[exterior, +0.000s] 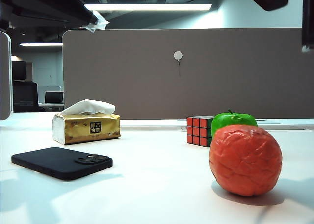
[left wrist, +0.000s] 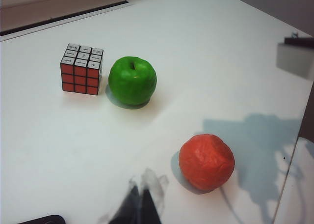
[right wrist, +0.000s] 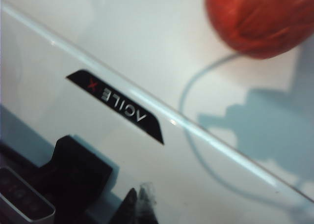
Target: Move all the fruits on the tabletop near the face of the Rubik's cube that has the color most similar to each fruit.
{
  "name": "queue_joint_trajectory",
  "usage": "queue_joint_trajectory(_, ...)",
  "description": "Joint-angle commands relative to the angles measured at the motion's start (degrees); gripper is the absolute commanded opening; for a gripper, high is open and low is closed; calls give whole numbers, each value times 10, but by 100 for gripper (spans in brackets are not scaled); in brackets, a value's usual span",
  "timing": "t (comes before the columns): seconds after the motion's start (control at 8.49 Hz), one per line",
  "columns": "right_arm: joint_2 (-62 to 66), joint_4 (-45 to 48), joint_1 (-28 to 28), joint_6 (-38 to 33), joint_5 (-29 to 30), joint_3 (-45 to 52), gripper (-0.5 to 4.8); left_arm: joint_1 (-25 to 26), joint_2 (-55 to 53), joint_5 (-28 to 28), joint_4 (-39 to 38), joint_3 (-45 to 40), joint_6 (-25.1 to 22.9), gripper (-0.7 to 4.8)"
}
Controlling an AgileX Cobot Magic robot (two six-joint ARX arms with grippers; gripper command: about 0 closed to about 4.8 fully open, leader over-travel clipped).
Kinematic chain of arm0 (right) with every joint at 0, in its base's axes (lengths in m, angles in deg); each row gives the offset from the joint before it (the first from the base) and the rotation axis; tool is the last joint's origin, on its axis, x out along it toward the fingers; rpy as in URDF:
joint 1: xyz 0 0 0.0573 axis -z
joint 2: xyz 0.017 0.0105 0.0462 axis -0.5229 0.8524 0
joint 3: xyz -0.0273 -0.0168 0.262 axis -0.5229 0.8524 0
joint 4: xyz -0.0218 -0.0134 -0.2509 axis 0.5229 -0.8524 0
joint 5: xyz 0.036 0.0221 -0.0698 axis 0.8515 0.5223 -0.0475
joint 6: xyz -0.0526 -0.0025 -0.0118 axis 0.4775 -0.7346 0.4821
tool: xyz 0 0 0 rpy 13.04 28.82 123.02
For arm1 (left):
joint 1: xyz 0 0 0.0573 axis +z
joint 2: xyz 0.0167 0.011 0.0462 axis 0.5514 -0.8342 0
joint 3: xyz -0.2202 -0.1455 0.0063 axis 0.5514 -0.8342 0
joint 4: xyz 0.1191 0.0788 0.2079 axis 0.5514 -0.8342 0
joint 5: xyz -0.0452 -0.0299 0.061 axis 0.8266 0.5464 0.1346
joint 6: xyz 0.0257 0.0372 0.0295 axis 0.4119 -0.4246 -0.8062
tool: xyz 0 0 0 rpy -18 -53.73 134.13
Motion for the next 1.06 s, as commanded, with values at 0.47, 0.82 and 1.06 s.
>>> queue_joint_trajectory(0.47, 27, 7, -67, -40, -49, -1, -1, 0, 1, 4, 2, 2, -1, -5)
queue_joint_trajectory(0.82, 168, 112, 14, 10, -133, 9, -1, 0, 1, 4, -15, 2, -5, -5)
queue_joint_trajectory(1.06, 197, 143, 16, 25, -126, 9, -1, 0, 1, 4, -15, 2, -5, -5)
